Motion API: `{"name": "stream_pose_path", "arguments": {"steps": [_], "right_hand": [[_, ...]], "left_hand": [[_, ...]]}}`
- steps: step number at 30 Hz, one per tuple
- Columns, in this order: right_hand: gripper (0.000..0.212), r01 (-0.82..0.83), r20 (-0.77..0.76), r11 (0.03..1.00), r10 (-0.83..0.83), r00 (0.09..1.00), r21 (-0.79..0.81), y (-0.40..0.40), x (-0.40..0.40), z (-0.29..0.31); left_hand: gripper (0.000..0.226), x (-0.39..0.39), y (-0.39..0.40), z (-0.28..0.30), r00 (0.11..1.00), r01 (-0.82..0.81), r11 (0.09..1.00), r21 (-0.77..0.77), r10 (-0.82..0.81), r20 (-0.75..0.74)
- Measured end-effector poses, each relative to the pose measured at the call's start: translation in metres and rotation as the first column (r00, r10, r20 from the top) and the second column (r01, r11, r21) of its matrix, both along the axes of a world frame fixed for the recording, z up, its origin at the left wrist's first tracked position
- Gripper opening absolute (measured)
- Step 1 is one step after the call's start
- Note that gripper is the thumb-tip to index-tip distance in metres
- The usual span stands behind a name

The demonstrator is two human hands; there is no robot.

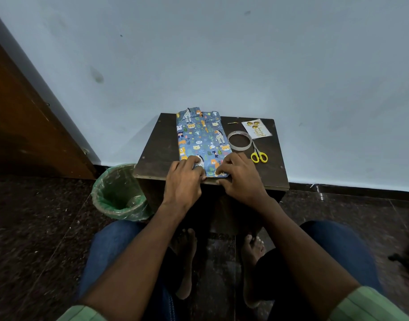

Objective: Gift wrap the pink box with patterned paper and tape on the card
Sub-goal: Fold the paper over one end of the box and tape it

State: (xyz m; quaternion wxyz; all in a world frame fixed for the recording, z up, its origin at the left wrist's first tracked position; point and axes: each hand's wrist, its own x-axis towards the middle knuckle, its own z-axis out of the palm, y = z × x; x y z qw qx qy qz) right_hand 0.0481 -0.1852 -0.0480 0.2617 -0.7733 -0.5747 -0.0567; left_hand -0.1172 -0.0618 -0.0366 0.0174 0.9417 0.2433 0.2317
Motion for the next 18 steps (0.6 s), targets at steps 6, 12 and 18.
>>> {"name": "stream_pose_path", "arguments": {"steps": [6,12,18], "right_hand": [[0.008,-0.034,0.099,0.999,0.031,0.995,0.028,0.005,0.002,-0.001],[0.007,-0.029,0.294,1.0,0.025,0.955,0.01,0.008,0.001,-0.005],[0.006,-0.039,0.288,0.999,0.035,0.957,0.009,0.008,0.002,-0.007]], "left_hand": [[0.019,0.002,0.002,0.002,0.999,-0.007,1.0,-0.006,0.007,0.042],[0.009,0.003,0.006,-0.003,0.996,0.012,1.0,-0.012,-0.011,0.09],[0.019,0.001,0.01,-0.007,0.999,0.03,1.0,0.007,-0.031,0.038]]}}
